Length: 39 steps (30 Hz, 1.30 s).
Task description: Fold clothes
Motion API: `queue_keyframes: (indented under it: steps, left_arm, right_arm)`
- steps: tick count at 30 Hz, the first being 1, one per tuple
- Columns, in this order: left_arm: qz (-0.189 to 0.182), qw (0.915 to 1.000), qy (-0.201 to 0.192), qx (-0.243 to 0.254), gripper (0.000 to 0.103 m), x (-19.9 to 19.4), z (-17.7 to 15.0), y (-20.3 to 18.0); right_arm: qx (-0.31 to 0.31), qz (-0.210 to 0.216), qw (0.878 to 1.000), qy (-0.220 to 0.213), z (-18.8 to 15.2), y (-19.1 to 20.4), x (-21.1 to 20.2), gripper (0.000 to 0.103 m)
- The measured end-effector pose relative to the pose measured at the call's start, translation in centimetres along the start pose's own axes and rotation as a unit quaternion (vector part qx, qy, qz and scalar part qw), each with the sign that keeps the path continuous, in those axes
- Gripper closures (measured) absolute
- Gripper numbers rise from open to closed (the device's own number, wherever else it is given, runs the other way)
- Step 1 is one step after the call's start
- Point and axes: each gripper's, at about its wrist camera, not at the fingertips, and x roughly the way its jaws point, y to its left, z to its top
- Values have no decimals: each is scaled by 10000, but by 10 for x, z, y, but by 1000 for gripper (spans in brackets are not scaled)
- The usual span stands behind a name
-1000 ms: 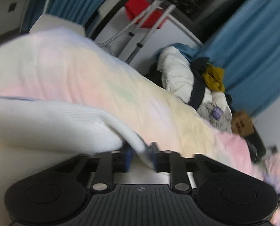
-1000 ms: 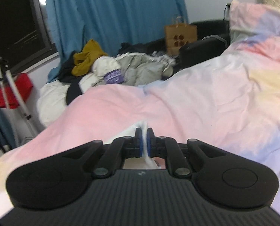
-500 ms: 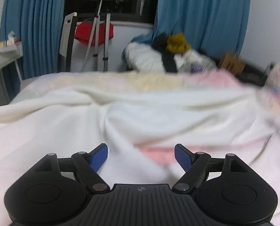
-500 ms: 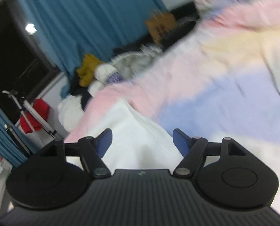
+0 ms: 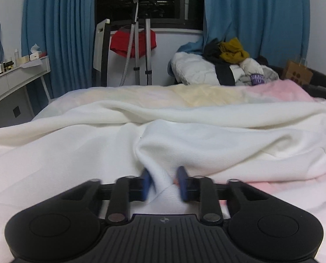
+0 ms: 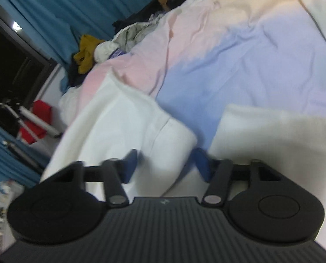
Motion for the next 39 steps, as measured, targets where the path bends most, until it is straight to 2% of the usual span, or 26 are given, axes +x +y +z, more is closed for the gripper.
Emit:
queue_keyframes:
  steps: [2,5,6,9,12,14,17,19,21,23,27,32,35,36,37,39]
  left_arm:
    - [-90,9998,-127,-79,91,-4,5,4]
    - [-307,9989,-337,-143,92,-13,14,11]
    - [-416,9983,-398,-132,92,-16,18,13]
    - [-714,9966,-394,125,92,-28,21,19]
    - [-957,9944,-250,372,93,-40,16,27]
    - [-1121,9923,9,525,93,-44,9,31]
    - [-1219,9888,275,818,93,-46,-2,28]
    - [-1255,9877,305,882,93,-48,-4,25]
    - [-1275,9873,264,913,93,-50,-3,23]
    - [-1279,9866,279,970,93,-49,-6,20]
    - [-1314,9850,423,1032,93,-40,-15,18]
    - [-1268,9861,436,980,92,-35,-23,15]
    - [-1266,9872,375,896,88,-38,-25,13]
    - [-1267,9875,357,868,80,-40,-25,13]
    - [-1268,9878,338,840,76,-42,-25,12]
    - [-1219,9886,291,829,56,-49,-24,11]
  right_arm:
    - [-169,-46,9997,-141,2,7,5,91]
    - [-985,422,9917,-710,16,46,-19,93]
    - [-1208,798,9827,-1154,22,60,-38,93]
    - [-1306,1162,9666,-1875,38,75,-72,93]
    - [-964,405,9804,-1667,39,42,-53,94]
    - [-684,-58,9918,-1077,31,12,-31,94]
    - [-283,-715,9968,-228,19,-29,0,94]
    - [-616,-338,9947,-754,30,-5,-25,94]
    - [-835,489,9830,-1563,40,19,-62,94]
    - [-1063,334,9770,-1818,44,30,-73,94]
    - [-1244,-270,9838,-1259,28,10,-44,93]
    - [-1448,-1005,9828,-560,8,-15,-8,91]
    - [-1472,-996,9827,-517,6,-8,-19,89]
    - [-1515,-1012,9820,-499,4,-4,-23,88]
    - [-1559,-1028,9812,-482,1,-1,-28,83]
    - [-1645,-1055,9797,-452,-3,6,-37,69]
